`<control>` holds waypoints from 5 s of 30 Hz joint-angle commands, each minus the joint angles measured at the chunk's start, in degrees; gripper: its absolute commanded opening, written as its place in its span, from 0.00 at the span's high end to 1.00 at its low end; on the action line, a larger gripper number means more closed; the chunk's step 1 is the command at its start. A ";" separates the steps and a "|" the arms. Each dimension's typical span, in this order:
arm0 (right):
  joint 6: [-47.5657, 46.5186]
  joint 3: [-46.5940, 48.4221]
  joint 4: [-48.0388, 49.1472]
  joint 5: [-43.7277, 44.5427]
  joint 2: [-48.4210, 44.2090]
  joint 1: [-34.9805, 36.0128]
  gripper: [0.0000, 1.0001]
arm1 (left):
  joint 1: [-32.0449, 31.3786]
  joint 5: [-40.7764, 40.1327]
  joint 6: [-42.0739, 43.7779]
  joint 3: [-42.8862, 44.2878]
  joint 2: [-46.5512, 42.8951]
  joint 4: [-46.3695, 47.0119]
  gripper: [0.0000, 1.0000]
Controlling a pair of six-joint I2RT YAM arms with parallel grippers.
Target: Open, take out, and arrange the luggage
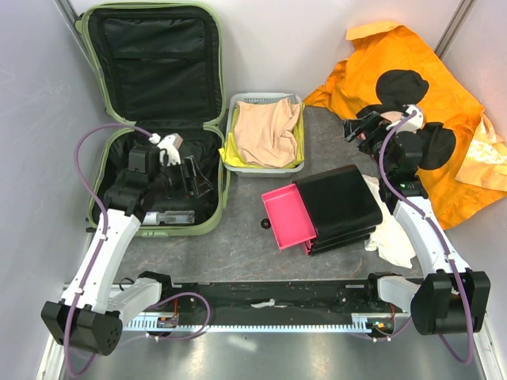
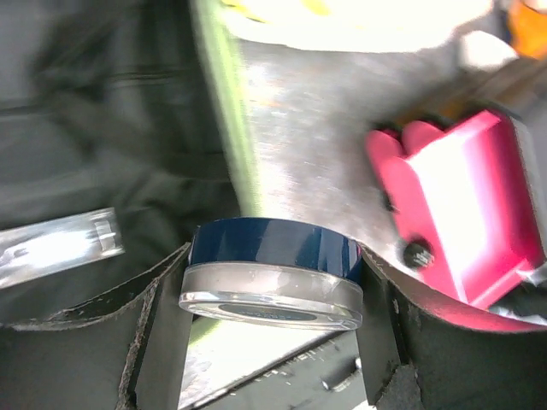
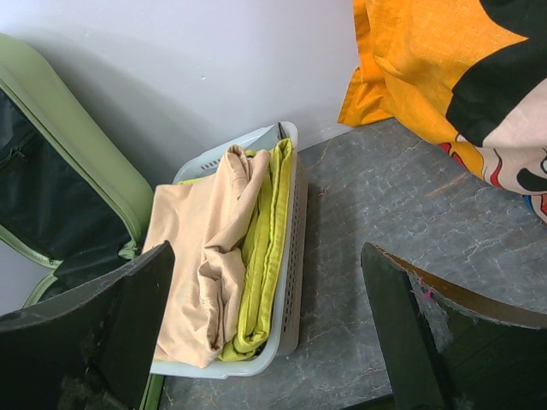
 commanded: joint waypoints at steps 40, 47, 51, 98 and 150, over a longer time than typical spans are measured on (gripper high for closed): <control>1.33 -0.87 3.13 -0.73 -0.98 -0.07 0.02 | -37.05 2.88 -7.39 24.87 37.47 6.85 0.68; 1.42 -0.87 3.31 -0.81 -0.46 -0.07 0.02 | -37.40 3.41 -6.77 25.04 39.23 6.14 0.46; 1.69 -0.78 3.57 -0.99 -0.19 -0.07 0.02 | -37.57 3.50 -6.51 25.40 39.50 5.97 0.33; -2.43 -0.08 1.64 5.07 -4.06 -0.07 0.02 | -3.77 -20.73 -1.67 -4.45 9.61 -0.18 0.01; 0.72 -2.18 4.19 4.02 -6.26 -0.16 0.02 | 17.27 -5.29 3.86 1.76 9.26 -1.94 0.75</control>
